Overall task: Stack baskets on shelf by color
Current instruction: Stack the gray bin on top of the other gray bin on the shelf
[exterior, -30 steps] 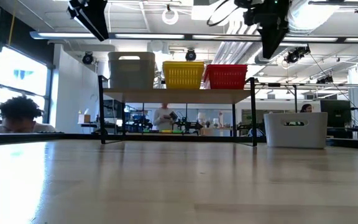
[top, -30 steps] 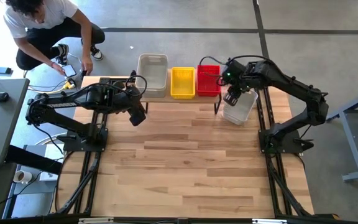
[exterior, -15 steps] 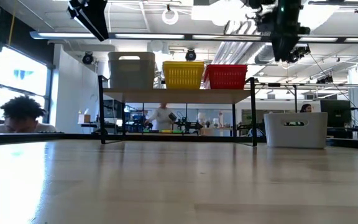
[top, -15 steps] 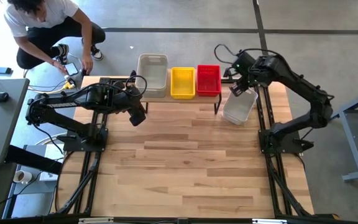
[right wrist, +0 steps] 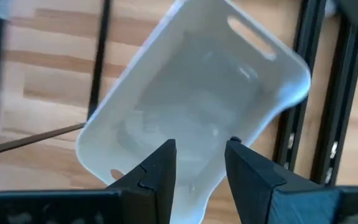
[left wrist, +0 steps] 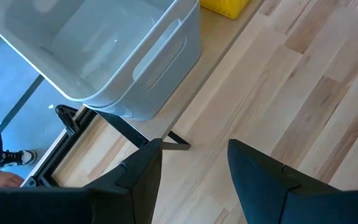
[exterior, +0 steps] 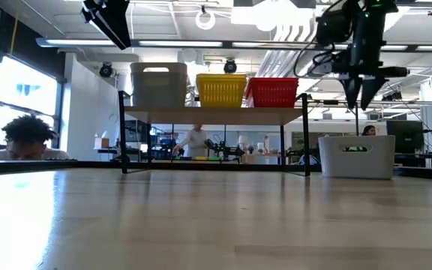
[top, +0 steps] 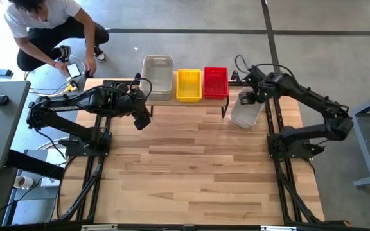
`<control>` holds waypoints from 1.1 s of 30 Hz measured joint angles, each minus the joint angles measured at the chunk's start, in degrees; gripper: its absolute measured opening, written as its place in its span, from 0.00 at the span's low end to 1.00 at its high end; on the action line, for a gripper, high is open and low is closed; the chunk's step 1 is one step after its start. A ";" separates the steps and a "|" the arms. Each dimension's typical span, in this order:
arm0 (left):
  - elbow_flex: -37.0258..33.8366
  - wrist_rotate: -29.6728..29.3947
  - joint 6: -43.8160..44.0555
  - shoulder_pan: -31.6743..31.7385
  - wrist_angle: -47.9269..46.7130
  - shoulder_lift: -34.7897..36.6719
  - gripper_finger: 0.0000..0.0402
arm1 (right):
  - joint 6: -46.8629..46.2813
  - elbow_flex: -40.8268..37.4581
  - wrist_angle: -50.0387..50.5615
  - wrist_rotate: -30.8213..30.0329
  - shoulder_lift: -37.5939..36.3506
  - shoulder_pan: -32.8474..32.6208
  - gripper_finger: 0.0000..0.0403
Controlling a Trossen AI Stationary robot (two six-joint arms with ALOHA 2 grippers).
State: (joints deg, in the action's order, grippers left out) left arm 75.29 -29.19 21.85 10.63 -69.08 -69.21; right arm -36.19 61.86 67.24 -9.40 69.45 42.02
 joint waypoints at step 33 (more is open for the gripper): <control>0.00 0.69 0.02 0.00 -0.02 0.00 0.43 | -20.60 -28.42 -18.77 3.18 -0.52 3.39 0.28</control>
State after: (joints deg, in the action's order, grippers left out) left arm 75.29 -28.50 21.87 10.63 -69.10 -69.21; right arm -56.78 33.44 48.47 -6.22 68.93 45.41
